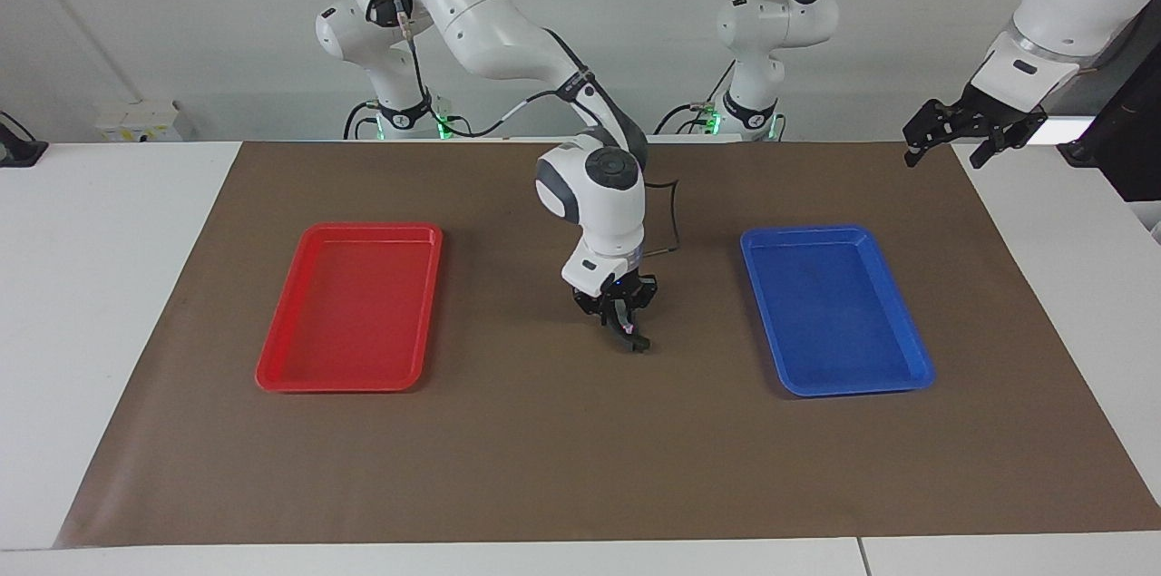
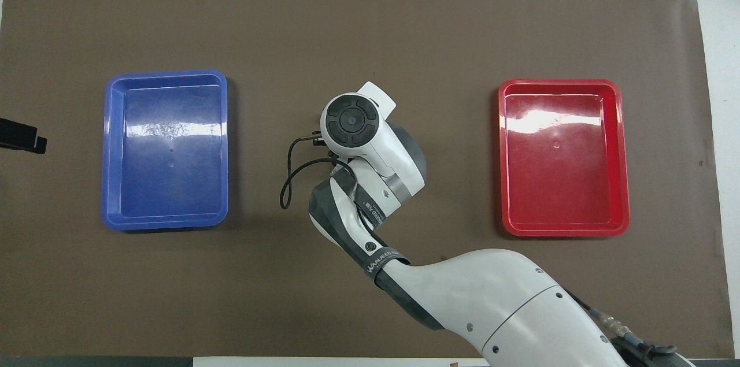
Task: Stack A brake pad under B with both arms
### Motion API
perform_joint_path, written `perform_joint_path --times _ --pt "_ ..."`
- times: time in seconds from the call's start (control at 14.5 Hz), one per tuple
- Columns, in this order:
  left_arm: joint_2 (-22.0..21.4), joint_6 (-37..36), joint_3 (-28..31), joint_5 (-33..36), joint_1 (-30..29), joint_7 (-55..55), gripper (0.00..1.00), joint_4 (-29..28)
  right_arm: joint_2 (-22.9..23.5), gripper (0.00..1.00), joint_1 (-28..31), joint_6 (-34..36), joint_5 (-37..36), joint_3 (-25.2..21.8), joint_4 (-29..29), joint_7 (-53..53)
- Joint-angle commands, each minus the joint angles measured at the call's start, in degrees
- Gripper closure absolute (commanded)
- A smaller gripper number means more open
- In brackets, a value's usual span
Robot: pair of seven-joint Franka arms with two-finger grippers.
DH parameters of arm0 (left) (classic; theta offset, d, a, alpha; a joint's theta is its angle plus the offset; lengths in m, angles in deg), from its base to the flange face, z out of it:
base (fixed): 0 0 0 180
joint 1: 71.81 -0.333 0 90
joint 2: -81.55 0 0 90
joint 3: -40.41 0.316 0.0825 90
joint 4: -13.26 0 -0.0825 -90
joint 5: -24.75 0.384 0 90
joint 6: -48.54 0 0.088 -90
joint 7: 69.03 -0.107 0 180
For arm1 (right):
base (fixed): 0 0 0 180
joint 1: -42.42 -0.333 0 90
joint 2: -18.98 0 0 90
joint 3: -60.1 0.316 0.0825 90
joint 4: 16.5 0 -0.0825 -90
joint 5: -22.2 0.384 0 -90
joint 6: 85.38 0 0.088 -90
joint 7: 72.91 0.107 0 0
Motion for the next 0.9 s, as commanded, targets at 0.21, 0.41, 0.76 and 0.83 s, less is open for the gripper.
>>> perform_joint_path --times 0.21,0.41,0.76,0.83 --pt "-0.62 -1.09 -0.36 0.15 -0.50 0.22 0.01 -0.20 -0.17 0.98 0.29 -2.26 -0.90 0.51 -0.94 1.54" --pt "-0.62 -1.00 -0.18 0.15 -0.86 0.22 0.01 -0.20 -0.17 0.82 0.46 -2.34 -0.82 0.51 -1.03 1.53" --pt "-0.62 -1.00 -0.27 0.15 -0.77 0.22 0.01 -0.20 -0.52 0.00 -0.06 -1.56 -0.38 0.51 -0.94 1.53" --pt "-0.62 -0.92 -0.27 0.15 -0.77 0.22 0.01 -0.20 -0.70 0.00 0.02 -1.38 -0.46 0.51 -0.86 1.53"
